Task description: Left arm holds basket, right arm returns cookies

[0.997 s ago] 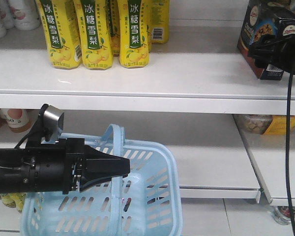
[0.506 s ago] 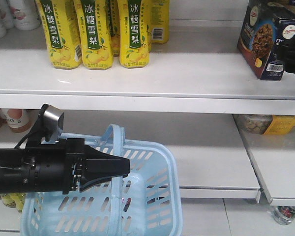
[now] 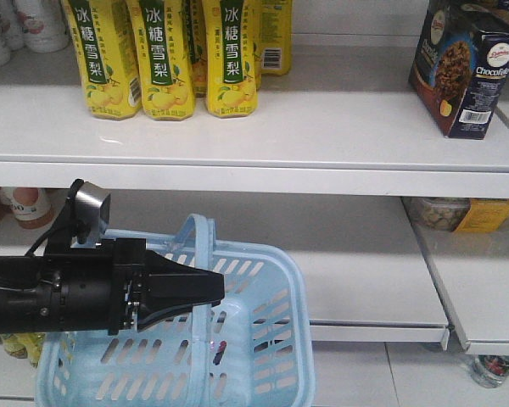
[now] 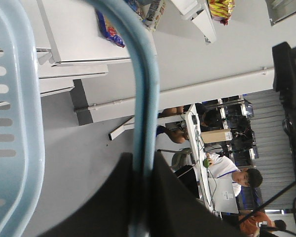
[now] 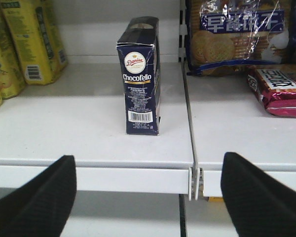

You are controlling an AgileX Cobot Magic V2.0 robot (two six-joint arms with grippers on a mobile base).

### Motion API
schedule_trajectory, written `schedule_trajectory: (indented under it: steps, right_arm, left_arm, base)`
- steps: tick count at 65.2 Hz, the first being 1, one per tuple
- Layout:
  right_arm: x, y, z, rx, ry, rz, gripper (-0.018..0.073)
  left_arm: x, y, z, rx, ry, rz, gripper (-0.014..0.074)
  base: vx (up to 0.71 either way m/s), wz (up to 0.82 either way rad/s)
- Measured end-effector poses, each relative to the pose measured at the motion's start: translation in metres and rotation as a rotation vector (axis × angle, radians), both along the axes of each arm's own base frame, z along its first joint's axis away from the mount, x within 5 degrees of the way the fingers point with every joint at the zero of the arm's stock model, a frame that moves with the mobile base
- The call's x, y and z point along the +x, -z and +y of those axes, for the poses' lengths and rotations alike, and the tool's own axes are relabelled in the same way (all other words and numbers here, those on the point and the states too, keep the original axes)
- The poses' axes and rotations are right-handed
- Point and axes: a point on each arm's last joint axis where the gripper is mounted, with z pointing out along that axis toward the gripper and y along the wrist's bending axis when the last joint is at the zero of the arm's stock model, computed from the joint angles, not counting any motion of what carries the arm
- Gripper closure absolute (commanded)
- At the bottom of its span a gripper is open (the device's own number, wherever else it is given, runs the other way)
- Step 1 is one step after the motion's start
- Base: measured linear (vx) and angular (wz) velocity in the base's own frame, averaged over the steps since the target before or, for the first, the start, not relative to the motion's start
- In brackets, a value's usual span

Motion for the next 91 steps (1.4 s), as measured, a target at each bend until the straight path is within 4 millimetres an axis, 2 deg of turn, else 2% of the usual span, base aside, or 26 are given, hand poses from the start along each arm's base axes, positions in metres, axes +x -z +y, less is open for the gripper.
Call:
schedule_trajectory:
  steps: [5, 14, 24, 32, 50, 56, 64, 70, 74, 91]
  right_arm:
    - [-0.024, 0.007, -0.001, -0.020, -0.016, -0.036, 0.0011]
    - [-0.061, 0.033, -0.003, -0.039, -0.039, -0.078, 0.0011]
    - [-0.083, 0.066, -0.005, -0.081, -0.049, -0.150, 0.0011]
    - [-0.085, 0.093, -0.005, -0.094, -0.051, -0.197, 0.0011]
    - [-0.063, 0.155, -0.002, -0.097, -0.062, -0.138, 0.0011]
    - [-0.061, 0.163, -0.002, -0.096, -0.063, -0.132, 0.0011]
    - [-0.060, 0.160, -0.001, -0.092, -0.062, -0.179, 0.0020]
    - [-0.060, 0.159, -0.001, -0.079, -0.064, -0.185, 0.0070]
    - [-0.060, 0.159, -0.001, -0.076, -0.064, -0.187, 0.0136]
    - [-0.060, 0.160, -0.001, -0.074, -0.064, -0.186, 0.0568]
  left_arm:
    - [0.000, 0.000, 0.000, 0.000, 0.000, 0.000, 0.0599]
    - [0.000, 0.000, 0.000, 0.000, 0.000, 0.000, 0.0599]
    - [0.000, 0.000, 0.000, 0.000, 0.000, 0.000, 0.0599]
    - [0.000, 0.000, 0.000, 0.000, 0.000, 0.000, 0.0599]
    - [0.000, 0.000, 0.000, 0.000, 0.000, 0.000, 0.0599]
    - [0.000, 0.000, 0.000, 0.000, 0.000, 0.000, 0.0599]
    - [0.000, 0.000, 0.000, 0.000, 0.000, 0.000, 0.0599]
    - [0.000, 0.000, 0.000, 0.000, 0.000, 0.000, 0.0599]
    - [0.000, 0.000, 0.000, 0.000, 0.000, 0.000, 0.0599]
    - [0.000, 0.000, 0.000, 0.000, 0.000, 0.000, 0.0599]
  base:
    - [0.00, 0.00]
    - [0.00, 0.00]
    - [0.00, 0.00]
    - [0.00, 0.00]
    - [0.00, 0.00]
    - [0.00, 0.00]
    - [0.00, 0.00]
    - [0.00, 0.00]
    - [0.00, 0.00]
    - [0.00, 0.00]
